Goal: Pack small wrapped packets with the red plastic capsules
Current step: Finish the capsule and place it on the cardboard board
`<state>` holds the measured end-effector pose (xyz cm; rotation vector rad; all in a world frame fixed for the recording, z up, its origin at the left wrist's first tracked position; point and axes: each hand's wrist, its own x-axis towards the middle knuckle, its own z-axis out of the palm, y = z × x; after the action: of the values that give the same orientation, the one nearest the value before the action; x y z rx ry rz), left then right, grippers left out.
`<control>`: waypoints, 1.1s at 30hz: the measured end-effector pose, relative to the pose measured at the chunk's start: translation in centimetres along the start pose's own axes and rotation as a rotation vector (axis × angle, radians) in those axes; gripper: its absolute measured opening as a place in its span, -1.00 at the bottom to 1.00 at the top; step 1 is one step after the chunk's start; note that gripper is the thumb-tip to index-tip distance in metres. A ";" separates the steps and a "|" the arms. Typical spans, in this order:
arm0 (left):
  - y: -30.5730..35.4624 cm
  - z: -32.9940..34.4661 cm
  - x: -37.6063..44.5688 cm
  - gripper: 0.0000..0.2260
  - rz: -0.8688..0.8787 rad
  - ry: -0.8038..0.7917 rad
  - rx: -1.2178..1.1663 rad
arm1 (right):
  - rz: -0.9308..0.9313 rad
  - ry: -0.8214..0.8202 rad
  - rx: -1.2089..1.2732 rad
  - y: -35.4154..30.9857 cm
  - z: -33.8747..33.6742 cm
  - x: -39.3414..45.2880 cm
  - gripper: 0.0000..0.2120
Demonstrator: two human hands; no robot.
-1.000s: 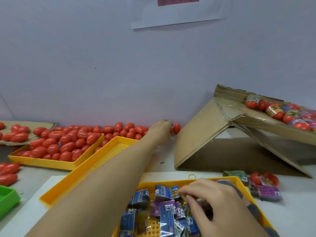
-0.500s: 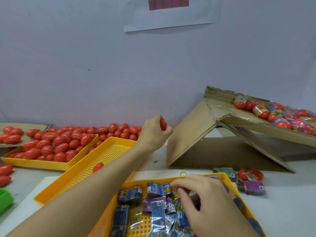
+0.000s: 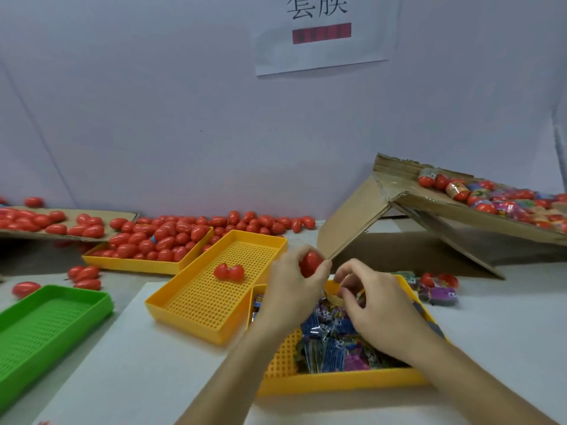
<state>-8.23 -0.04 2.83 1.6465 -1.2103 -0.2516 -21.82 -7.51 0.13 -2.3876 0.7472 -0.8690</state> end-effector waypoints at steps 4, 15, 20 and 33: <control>-0.3 1.0 -1.1 -0.72 -0.017 0.026 0.003 | -0.037 0.032 0.050 -0.2 -0.2 -0.2 -0.84; -0.5 1.6 -1.8 -0.82 0.144 0.056 0.004 | -0.012 0.089 0.257 0.0 -0.6 -0.2 -0.70; -1.2 2.1 -1.8 -0.68 0.235 -0.021 0.314 | 0.018 0.223 0.190 0.2 -0.7 -0.1 -0.79; -2.2 1.8 -1.7 -0.87 0.149 -0.046 0.617 | 0.058 0.214 0.119 0.3 -0.6 -0.1 -0.80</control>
<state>-8.95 0.15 -0.37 2.0613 -1.5361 0.2025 -22.42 -7.81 0.36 -2.1809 0.8170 -1.1246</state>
